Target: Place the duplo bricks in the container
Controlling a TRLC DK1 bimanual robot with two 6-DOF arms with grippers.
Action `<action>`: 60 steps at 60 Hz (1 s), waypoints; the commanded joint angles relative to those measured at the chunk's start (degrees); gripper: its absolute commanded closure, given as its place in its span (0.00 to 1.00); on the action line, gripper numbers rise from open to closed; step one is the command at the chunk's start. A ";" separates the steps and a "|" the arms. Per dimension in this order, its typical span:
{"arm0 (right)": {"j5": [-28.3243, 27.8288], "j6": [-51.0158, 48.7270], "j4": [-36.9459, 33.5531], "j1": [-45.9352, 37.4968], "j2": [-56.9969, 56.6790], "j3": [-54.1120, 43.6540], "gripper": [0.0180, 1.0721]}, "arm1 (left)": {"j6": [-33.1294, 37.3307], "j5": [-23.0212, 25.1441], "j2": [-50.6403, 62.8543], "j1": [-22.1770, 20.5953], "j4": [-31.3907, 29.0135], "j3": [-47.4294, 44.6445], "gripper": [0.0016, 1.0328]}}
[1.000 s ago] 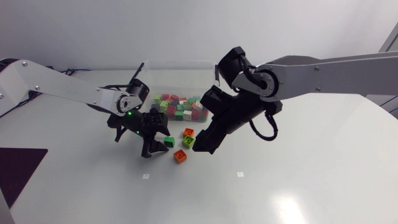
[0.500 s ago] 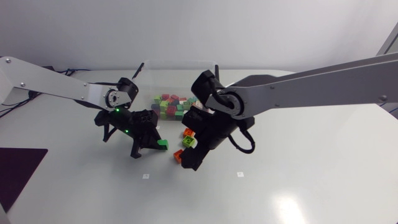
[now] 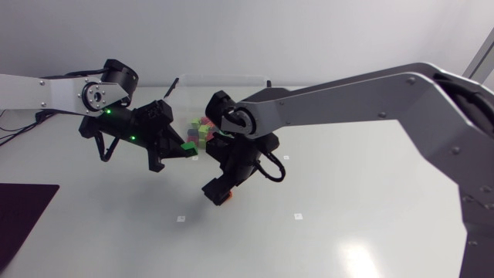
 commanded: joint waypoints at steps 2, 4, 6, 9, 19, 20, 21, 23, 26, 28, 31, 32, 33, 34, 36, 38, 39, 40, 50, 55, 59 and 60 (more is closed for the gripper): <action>0.89 2.66 -2.66 0.99 3.82 2.81 0.08 | -6.03 0.94 -3.01 1.02 0.69 -2.50 0.83; 1.16 2.74 -3.19 1.08 4.44 3.51 0.08 | -7.88 0.68 -4.16 1.11 1.74 -3.29 0.82; 1.68 2.74 -3.63 1.17 4.88 4.13 0.08 | -9.28 0.50 -4.86 1.29 2.62 -3.82 0.82; 2.12 2.83 -4.59 1.17 5.76 5.36 0.08 | -10.34 -0.29 -6.09 1.38 2.98 -4.43 0.82; 4.15 3.36 -7.67 1.43 8.31 9.14 0.13 | -14.64 -2.84 -9.17 1.55 6.32 -5.92 0.82; 4.32 3.36 -7.85 1.43 8.66 9.40 0.14 | -15.17 -3.10 -9.69 1.64 6.67 -6.01 0.82; 4.50 3.36 -8.20 1.43 8.92 9.84 0.14 | -15.52 -3.19 -9.96 1.73 6.84 -6.01 0.82; 4.50 3.36 -8.81 1.52 9.62 10.72 0.15 | -16.58 -3.54 -10.84 1.99 7.90 -6.19 0.82; 4.85 3.45 -9.34 1.69 10.24 11.60 0.17 | -18.07 -3.89 -11.71 2.25 9.48 -6.28 0.82; 5.02 3.54 -9.69 1.87 10.68 12.21 0.20 | -19.04 -4.42 -12.24 2.61 10.53 -6.28 0.82; 5.02 3.54 -10.13 2.13 11.29 12.92 0.24 | -20.71 -4.86 -12.86 3.13 12.91 -6.19 0.82; 5.02 3.54 -10.31 2.31 11.73 13.18 0.27 | -21.67 -4.95 -12.94 3.57 14.05 -6.10 0.81; 5.11 3.54 -10.48 2.40 11.91 13.44 0.28 | -22.64 -4.95 -13.03 3.75 14.93 -5.92 0.81; 5.11 3.62 -10.48 2.40 12.09 13.53 0.28 | -23.52 -4.95 -13.03 3.84 15.63 -5.75 0.81; 5.20 3.62 -10.48 2.57 12.44 13.79 0.30 | -24.49 -4.95 -13.12 4.10 16.33 -5.13 0.81; 5.29 3.62 -10.48 2.66 12.88 14.15 0.33 | -25.45 -4.95 -13.12 4.54 16.69 -4.43 0.81; 5.29 3.62 -10.57 2.66 12.96 14.32 0.35 | -25.72 -4.95 -13.12 4.71 16.77 -4.26 0.81; 5.29 3.62 -10.57 2.66 13.05 14.41 0.37 | -26.25 -4.95 -13.12 4.98 17.13 -3.82 0.81; 5.90 3.98 -11.10 2.66 14.28 15.73 0.53 | -30.29 -5.21 -13.21 5.42 20.20 -2.06 0.81; 5.99 3.98 -11.01 2.66 14.63 15.82 0.58 | -33.28 -5.65 -12.94 5.95 22.66 -1.35 0.80; 6.61 3.98 -10.83 2.66 14.55 15.82 0.65 | -34.77 -6.27 -12.59 6.30 24.42 -0.65 0.80; 6.78 3.98 -10.83 2.66 14.46 15.82 0.68 | -34.86 -6.27 -12.42 6.38 24.60 -0.56 0.80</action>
